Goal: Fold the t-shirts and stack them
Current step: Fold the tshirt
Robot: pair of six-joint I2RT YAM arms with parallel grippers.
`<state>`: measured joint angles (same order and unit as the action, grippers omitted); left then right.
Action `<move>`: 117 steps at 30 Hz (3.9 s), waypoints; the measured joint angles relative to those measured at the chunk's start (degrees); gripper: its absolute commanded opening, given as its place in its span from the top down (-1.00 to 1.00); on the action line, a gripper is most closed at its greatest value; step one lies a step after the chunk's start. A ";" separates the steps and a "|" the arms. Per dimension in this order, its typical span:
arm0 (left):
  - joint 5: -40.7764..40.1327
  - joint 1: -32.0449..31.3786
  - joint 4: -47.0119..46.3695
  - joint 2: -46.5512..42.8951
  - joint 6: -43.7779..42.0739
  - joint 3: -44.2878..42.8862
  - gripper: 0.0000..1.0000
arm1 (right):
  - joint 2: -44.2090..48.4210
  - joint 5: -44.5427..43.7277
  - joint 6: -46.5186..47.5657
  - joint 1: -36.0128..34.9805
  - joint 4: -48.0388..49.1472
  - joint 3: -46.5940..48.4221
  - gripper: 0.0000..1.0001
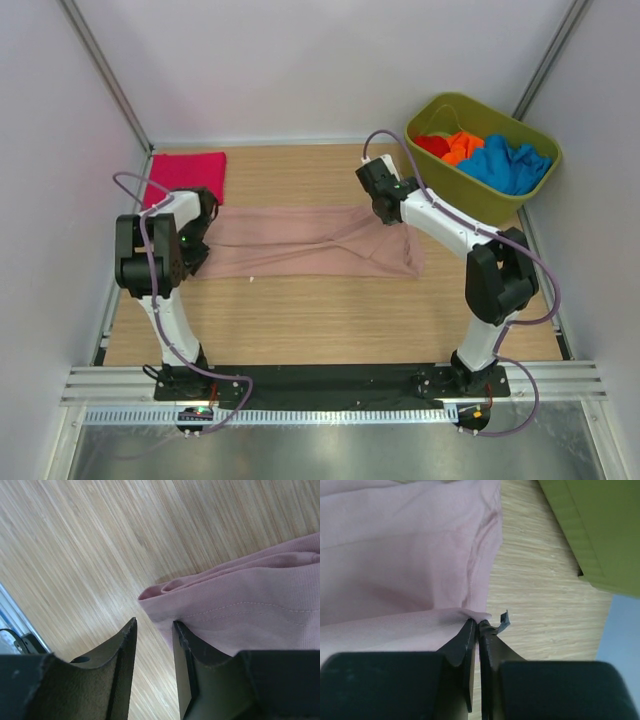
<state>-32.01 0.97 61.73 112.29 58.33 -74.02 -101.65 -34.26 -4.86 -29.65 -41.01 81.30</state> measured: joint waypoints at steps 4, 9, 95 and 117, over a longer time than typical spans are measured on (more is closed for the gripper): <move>-0.39 -0.11 1.01 0.48 0.11 -0.66 0.21 | -0.39 0.94 1.05 0.07 1.99 -0.04 0.09; -0.48 -0.09 1.75 0.70 0.26 -1.05 0.15 | -0.57 5.92 -3.54 1.51 -1.99 1.55 -0.11; -8.83 3.78 15.08 7.74 1.36 -14.40 -0.32 | 29.18 31.71 -31.76 16.65 -1.62 -39.28 0.36; 15.45 3.82 -8.11 -17.31 -22.91 0.74 -0.29 | 12.22 20.26 -56.43 -4.00 -2.97 -22.88 0.21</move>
<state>-16.56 4.80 53.63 94.98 35.42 -73.28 -89.43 -14.00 -61.30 -33.65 -43.99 58.41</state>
